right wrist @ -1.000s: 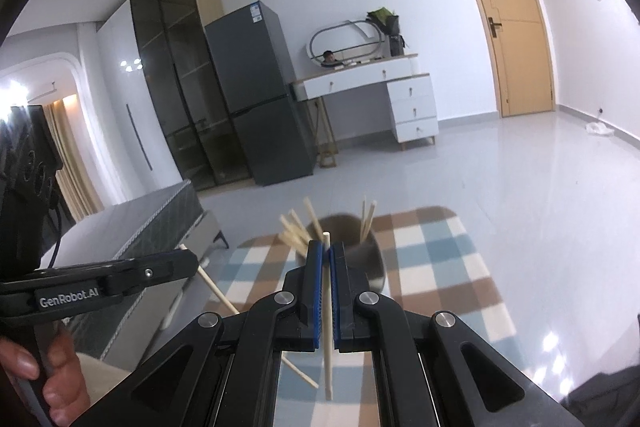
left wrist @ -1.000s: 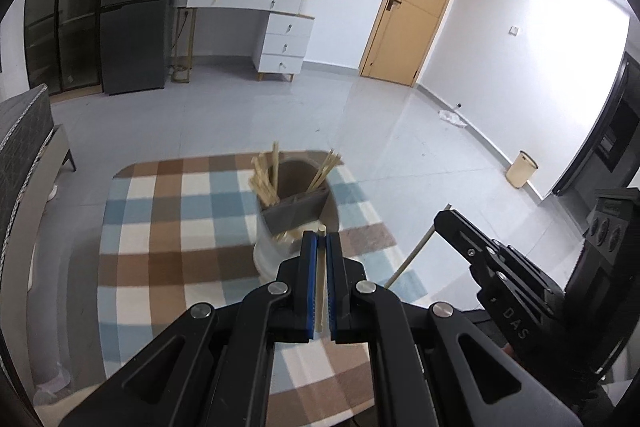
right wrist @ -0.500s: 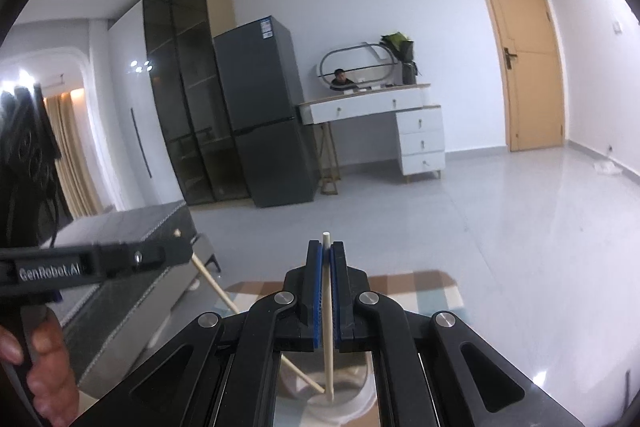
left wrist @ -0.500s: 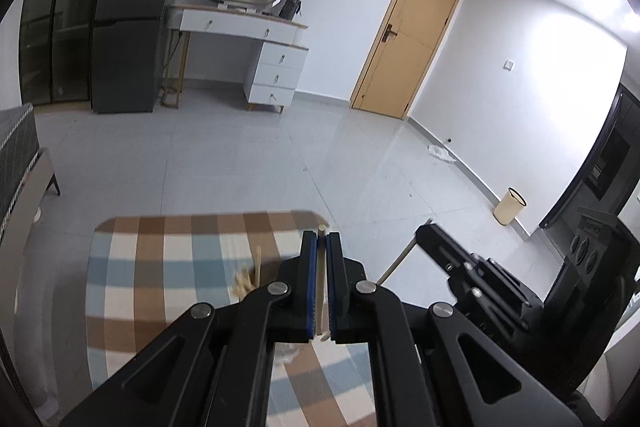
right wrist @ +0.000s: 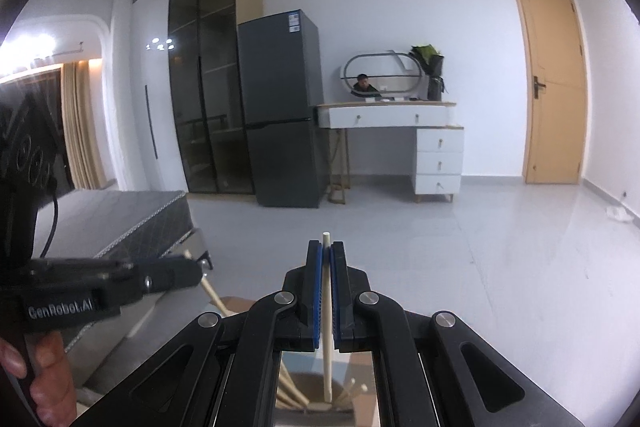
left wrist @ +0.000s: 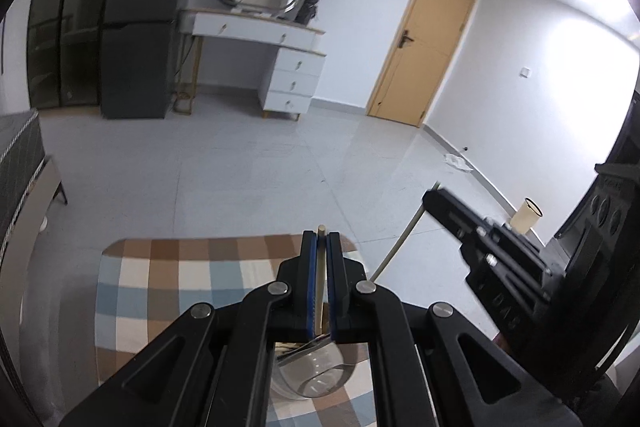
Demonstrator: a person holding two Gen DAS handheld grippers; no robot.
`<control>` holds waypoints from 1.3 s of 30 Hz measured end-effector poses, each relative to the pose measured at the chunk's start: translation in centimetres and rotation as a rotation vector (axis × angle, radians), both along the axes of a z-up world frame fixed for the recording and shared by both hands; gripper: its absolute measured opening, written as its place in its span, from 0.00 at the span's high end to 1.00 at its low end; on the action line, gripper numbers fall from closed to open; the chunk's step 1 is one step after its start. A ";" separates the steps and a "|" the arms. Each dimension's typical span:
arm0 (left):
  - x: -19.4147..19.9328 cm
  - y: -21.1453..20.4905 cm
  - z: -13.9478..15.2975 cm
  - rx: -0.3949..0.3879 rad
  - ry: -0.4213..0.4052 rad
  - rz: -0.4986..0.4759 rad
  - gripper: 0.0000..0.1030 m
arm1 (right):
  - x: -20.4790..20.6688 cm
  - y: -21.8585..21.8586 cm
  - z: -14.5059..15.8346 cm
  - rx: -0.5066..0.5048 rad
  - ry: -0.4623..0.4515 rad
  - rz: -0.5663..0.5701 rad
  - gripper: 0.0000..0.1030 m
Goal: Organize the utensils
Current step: 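Open both tools to drop the chopsticks into the holder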
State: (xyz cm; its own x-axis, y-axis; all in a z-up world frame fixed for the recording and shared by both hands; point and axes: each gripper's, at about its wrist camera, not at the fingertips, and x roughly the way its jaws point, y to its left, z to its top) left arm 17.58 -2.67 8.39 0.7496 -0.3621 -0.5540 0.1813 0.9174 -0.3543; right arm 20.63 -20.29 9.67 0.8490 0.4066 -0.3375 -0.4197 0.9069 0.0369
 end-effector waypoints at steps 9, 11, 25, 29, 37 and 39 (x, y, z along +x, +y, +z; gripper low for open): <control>0.3 0.7 -1.8 -0.015 0.033 0.014 1.00 | 1.6 0.8 -3.0 -0.015 0.032 0.013 0.97; 0.2 0.5 -2.0 -0.013 0.033 0.009 1.00 | 1.6 1.0 -3.4 -0.026 0.034 0.019 0.97; 0.7 -0.3 -3.7 -0.019 0.078 -0.030 1.00 | 1.9 1.4 -6.1 -0.079 0.082 0.061 0.97; 1.1 -1.0 -4.4 -0.025 0.116 -0.085 0.99 | 2.0 1.1 -7.6 -0.077 0.130 0.065 0.96; 0.8 -1.1 -4.4 0.000 0.143 -0.090 0.62 | 1.6 -0.4 -9.5 -0.055 0.199 0.037 0.87; 0.4 -0.6 -4.3 -0.003 0.134 -0.064 0.59 | 1.3 -0.9 -9.5 -0.039 0.206 0.024 0.83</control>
State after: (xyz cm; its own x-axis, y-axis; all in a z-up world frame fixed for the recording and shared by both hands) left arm 18.01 -3.30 4.13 0.6440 -0.4091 -0.6464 0.1905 0.9041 -0.3824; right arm 21.93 -21.15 0.19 0.7506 0.4092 -0.5188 -0.4287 0.8991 0.0888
